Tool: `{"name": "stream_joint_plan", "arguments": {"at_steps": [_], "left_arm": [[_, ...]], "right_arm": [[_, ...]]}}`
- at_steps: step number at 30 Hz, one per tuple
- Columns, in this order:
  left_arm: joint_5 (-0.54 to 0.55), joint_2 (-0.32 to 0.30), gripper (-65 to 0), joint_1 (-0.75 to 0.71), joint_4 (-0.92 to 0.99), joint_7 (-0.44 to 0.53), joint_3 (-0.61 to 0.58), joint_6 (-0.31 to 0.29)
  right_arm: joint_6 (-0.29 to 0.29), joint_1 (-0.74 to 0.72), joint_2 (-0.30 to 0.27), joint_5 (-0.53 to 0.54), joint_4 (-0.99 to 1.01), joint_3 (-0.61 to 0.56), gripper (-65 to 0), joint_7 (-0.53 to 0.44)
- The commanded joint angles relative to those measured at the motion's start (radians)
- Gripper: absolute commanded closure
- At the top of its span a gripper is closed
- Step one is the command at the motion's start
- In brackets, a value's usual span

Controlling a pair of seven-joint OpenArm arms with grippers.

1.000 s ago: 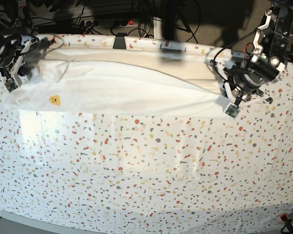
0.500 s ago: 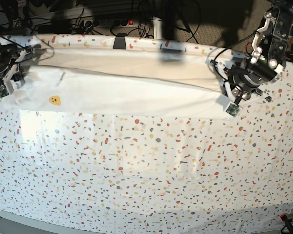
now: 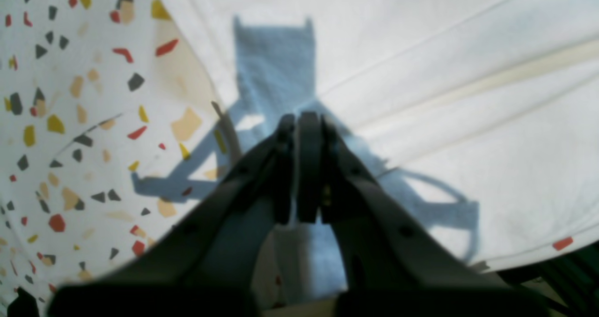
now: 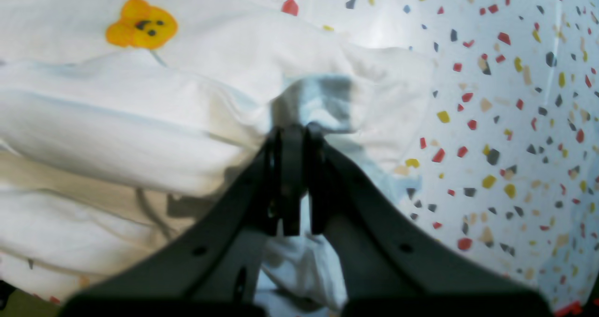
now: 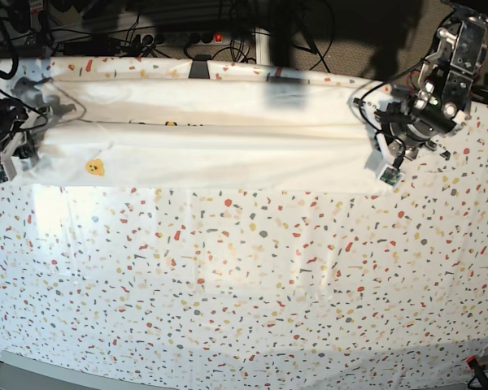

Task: Fold the T-shirt properly
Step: 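Release and regrasp the folded strip's ends with both grippers, then pull the held strip ends apart with both grippers to straighten it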

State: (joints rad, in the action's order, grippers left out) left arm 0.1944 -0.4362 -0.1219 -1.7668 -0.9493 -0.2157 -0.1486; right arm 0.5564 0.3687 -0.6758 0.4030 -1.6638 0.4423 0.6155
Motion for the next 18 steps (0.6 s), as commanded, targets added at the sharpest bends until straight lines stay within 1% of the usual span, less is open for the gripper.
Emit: {"name": "stream_joint_plan", "arguments": {"at_steps": [1, 5, 6, 9, 11, 12, 13, 15, 16, 18], "left_arm": [[-0.011, -0.01, 0.0, 0.016, -0.013, 0.009, 0.007, 0.007], [-0.011, -0.01, 0.0, 0.025, -0.013, 0.009, 0.007, 0.007], [-0.011, -0.01, 0.0, 0.026, -0.013, 0.009, 0.007, 0.007], [-0.011, -0.01, 0.0, 0.025, -0.013, 0.009, 0.007, 0.007], [-0.011, -0.01, 0.0, 0.025, -0.013, 0.009, 0.007, 0.007], [-0.011, -0.01, -0.4, 0.026, -0.013, 0.01, 0.007, 0.007], [-0.011, -0.01, -6.4, 0.026, -0.013, 0.013, 0.007, 0.007], [-0.011, -0.01, -17.2, 0.025, -0.013, 0.032, 0.007, 0.007], [-0.011, -0.01, -21.3, 0.025, -0.013, 0.035, 0.007, 0.007], [-0.012, -0.01, -26.0, 0.026, -0.013, 0.035, 0.007, 0.007]], "right_arm": [[-0.002, -0.006, -0.011, 0.002, -0.011, 0.008, 0.0, -0.021], [-0.002, -0.006, 0.018, -0.002, -0.011, 0.008, 0.0, -0.021], [-0.002, -0.005, 0.023, -0.002, -0.011, 0.008, -1.7, -0.021], [-0.002, -0.006, 0.024, -0.009, -0.011, 0.008, -21.7, -0.029], [-0.002, -0.006, 0.024, -0.034, -0.011, 0.008, -30.9, -0.041], [-0.002, -0.006, 0.024, -0.048, -0.011, 0.008, -34.0, -0.051], [-0.002, -0.006, 0.024, -0.062, -0.011, 0.008, -35.9, -0.065], [-0.003, -0.006, 0.024, -0.07, -0.011, 0.008, -36.7, -0.086], [-0.003, -0.006, 0.024, -0.069, -0.011, 0.008, -36.7, -0.097], [-0.003, -0.007, 0.024, -0.053, -0.011, 0.008, -36.7, -0.11]]}}
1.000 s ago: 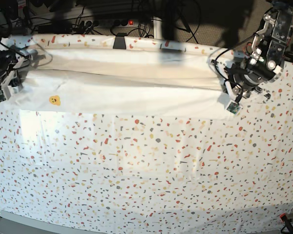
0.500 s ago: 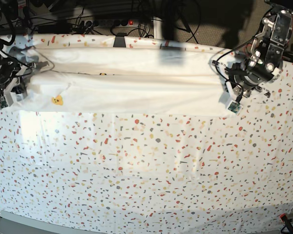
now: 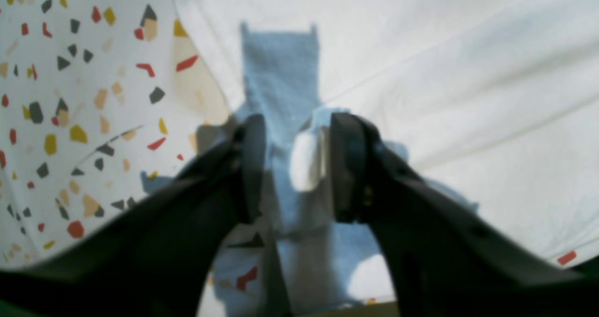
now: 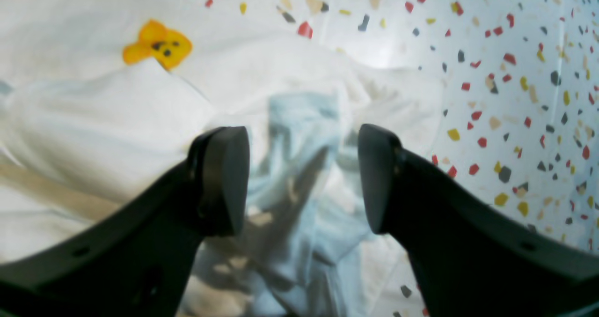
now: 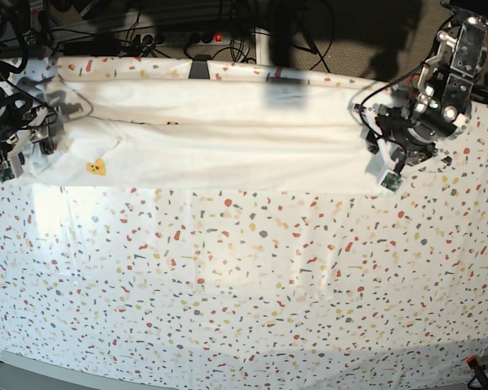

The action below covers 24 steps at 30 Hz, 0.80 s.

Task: Fold the T-shirt properly
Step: 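Pull the held strip ends apart with both grippers to straighten it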

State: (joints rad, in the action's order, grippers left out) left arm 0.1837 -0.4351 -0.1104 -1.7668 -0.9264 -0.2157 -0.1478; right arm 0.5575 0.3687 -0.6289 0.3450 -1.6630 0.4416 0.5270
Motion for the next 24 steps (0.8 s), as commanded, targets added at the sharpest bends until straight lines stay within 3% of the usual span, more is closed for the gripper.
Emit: {"name": "stream_joint_plan", "arguments": {"at_steps": [1, 8, 13, 18, 24], "left_arm": [[-0.001, -0.011, -26.7, 0.014, -0.013, 0.012, 0.007, 0.006], [-0.093, -0.011, -26.7, 0.017, -0.013, 0.019, 0.007, 0.007], [-0.077, -0.012, -26.7, 0.019, -0.014, -0.009, 0.007, 0.036], [-0.074, -0.011, -26.7, 0.019, -0.054, 0.038, 0.007, 0.043], [0.035, -0.011, -26.7, 0.039, -0.094, 0.035, 0.007, 0.044]], "right_arm": [[-0.004, -0.012, -0.024, 0.02, -0.013, 0.009, -36.7, -0.024], [-0.004, -0.12, -0.026, 0.21, -0.014, 0.01, -36.6, -0.018], [-0.003, -0.199, -0.025, 0.352, -0.025, 0.01, -36.6, 0.173], [0.003, -0.202, -0.01, 0.255, -0.025, 0.01, -36.6, 0.203], [0.003, -0.203, 0.03, 0.235, 0.034, 0.01, -36.6, 0.169]]}}
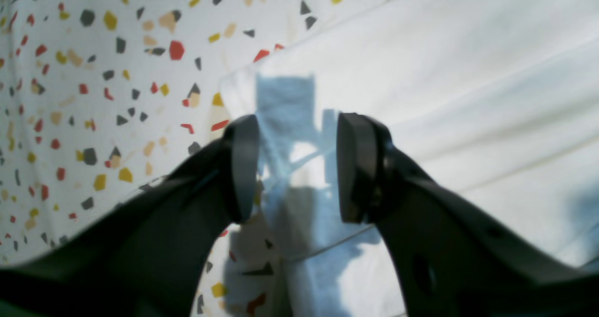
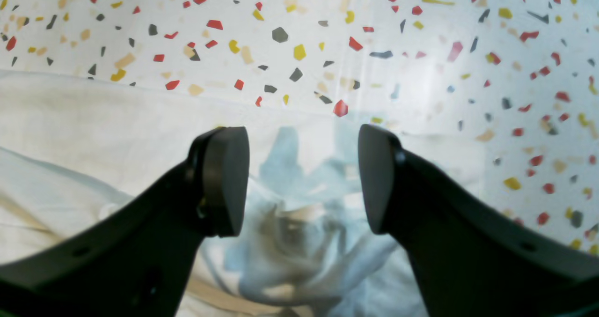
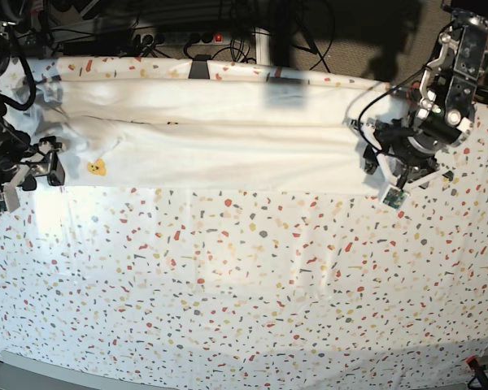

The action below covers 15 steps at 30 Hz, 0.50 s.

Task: Fold the T-shirt properly
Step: 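Pull the held strip ends apart with both grippers to straighten it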

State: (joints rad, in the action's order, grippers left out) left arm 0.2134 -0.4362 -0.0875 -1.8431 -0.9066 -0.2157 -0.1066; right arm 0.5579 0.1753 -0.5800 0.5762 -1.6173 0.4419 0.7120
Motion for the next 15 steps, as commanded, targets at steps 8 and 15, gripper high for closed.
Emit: {"name": "stream_joint_plan", "arguments": {"at_steps": [8, 15], "left_arm": [[0.147, 0.043, -26.7, 0.043, -0.014, -0.013, 0.007, -0.013], [0.12, 0.116, -26.6, 0.045, 0.094, 0.042, 0.007, -0.014]], "right_arm": [[0.003, -0.009, 0.021, 0.003, 0.096, 0.01, -36.6, -0.059], [0.003, -0.009, 0.024, -0.002, 0.102, 0.009, -36.6, -0.057]]}}
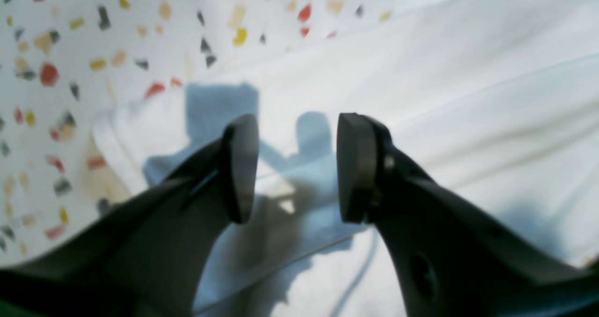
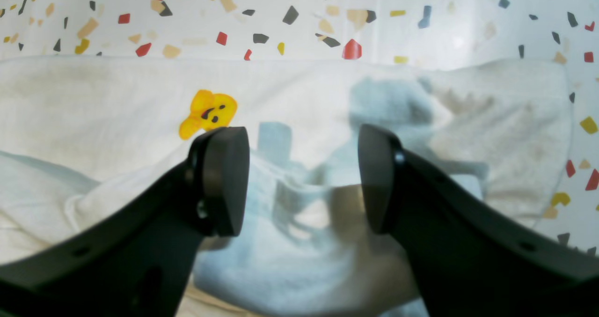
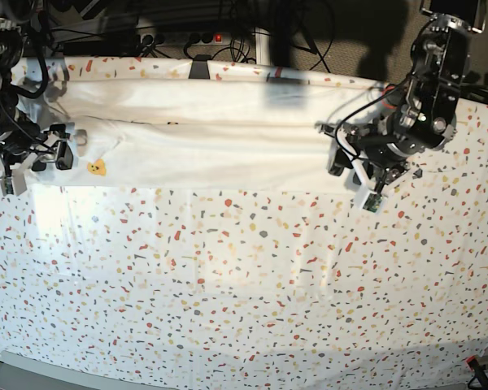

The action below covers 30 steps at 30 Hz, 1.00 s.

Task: Fold the T-shirt properly
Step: 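Pull the held strip ends apart with both grippers to straighten it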

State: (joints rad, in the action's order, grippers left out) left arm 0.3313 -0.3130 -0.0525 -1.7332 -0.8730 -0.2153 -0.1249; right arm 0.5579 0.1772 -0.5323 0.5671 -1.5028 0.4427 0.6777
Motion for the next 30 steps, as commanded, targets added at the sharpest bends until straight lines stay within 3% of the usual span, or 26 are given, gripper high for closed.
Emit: {"name": "stream_joint_plan", "arguments": {"at_steps": [1, 10, 16, 19, 25, 30], "left_arm": [[0.002, 0.004, -26.6, 0.019, 0.019, 0.006, 0.007, 0.003], [0.002, 0.04, -26.6, 0.047, 0.203, 0.041, 0.007, -0.066], [-0.02, 0.061, -26.6, 0.134, 0.305, 0.035, 0.007, -0.066], [-0.018, 0.067, -26.6, 0.193, 0.392, 0.034, 0.006, -0.066], [-0.037, 0.068, -26.6, 0.301, 0.523, 0.037, 0.005, -0.074], [-0.042, 0.066, -26.6, 0.35, 0.529, 0.028, 0.005, -0.073]], "right_arm": [[0.003, -0.011, -0.024, 0.006, -0.003, 0.008, -36.6, -0.023], [0.003, -0.033, -0.024, -0.018, 0.17, -0.042, -36.6, -0.069], [0.002, -0.155, -0.014, -0.069, 0.277, -0.173, -36.6, -0.087], [-0.028, -0.216, 0.013, -0.121, 0.325, -0.224, -36.6, -0.1], [-0.056, -0.312, 0.059, -0.189, 0.394, -0.239, -36.6, -0.126], [-0.057, -0.376, 0.055, -0.231, 0.397, -0.241, -36.6, -0.109]]}}
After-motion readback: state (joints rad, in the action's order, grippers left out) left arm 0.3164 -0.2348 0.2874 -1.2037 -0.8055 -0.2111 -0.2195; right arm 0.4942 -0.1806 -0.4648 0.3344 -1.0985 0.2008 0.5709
